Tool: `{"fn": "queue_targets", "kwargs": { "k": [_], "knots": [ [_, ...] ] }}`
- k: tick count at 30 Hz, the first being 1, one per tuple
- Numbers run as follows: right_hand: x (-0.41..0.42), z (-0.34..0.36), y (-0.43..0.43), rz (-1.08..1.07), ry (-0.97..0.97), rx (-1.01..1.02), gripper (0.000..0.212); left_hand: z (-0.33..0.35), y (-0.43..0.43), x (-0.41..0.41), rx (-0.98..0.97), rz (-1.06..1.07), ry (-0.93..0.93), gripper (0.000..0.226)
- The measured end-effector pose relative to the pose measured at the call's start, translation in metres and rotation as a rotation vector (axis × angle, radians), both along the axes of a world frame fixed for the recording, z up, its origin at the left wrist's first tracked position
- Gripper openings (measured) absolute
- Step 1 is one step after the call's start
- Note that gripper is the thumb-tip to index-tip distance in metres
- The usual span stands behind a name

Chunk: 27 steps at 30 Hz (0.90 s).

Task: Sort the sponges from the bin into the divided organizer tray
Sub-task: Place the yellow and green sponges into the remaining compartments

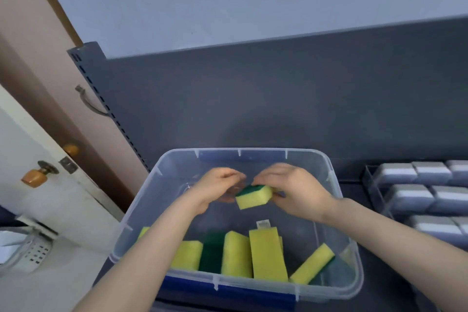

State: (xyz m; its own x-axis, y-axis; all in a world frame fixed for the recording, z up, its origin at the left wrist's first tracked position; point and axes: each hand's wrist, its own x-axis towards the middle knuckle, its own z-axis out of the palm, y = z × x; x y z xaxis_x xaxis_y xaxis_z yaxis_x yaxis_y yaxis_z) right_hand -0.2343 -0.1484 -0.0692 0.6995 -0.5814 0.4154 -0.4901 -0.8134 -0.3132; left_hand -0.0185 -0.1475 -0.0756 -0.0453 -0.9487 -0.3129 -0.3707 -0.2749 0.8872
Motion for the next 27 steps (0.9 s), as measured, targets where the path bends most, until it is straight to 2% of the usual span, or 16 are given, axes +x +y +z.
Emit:
{"fn": "queue_targets", "kwargs": {
  "k": [2,4,8,11,13,16,19,22,24,27],
  "knots": [
    [0.01,-0.001,0.005,0.051,-0.016,-0.049,0.039,-0.002,-0.001,0.001,0.17,-0.045,0.149,0.025],
    [0.019,-0.003,0.007,0.052,-0.005,-0.074,0.038,-0.007,-0.003,0.003,0.234,-0.087,0.191,0.026],
    [0.022,-0.004,0.009,0.011,0.034,-0.06,0.04,-0.02,-0.009,0.003,0.206,-0.046,0.276,0.013],
    [0.016,-0.004,0.012,-0.097,0.126,0.022,0.036,-0.028,-0.014,0.006,0.167,0.098,0.31,0.025],
    [0.007,-0.004,0.014,-0.189,0.304,0.159,0.036,-0.034,-0.018,0.011,0.109,0.185,0.249,0.032],
    [-0.009,-0.002,0.02,-0.188,0.65,0.425,0.038,-0.038,-0.023,0.015,0.02,0.262,0.209,0.034],
    [-0.019,0.003,0.03,-0.141,0.756,0.627,0.046,-0.038,-0.025,0.013,-0.012,0.255,0.224,0.033],
    [-0.019,0.007,0.036,-0.114,0.893,0.671,0.057,-0.039,-0.023,0.01,-0.043,0.208,0.192,0.032],
    [-0.017,0.005,0.038,-0.092,1.05,0.65,0.062,-0.039,-0.021,0.009,-0.059,0.191,0.171,0.033],
    [-0.014,0.0,0.04,-0.111,1.232,0.588,0.06,-0.039,-0.018,0.008,-0.084,0.177,0.15,0.03]
  ]
}}
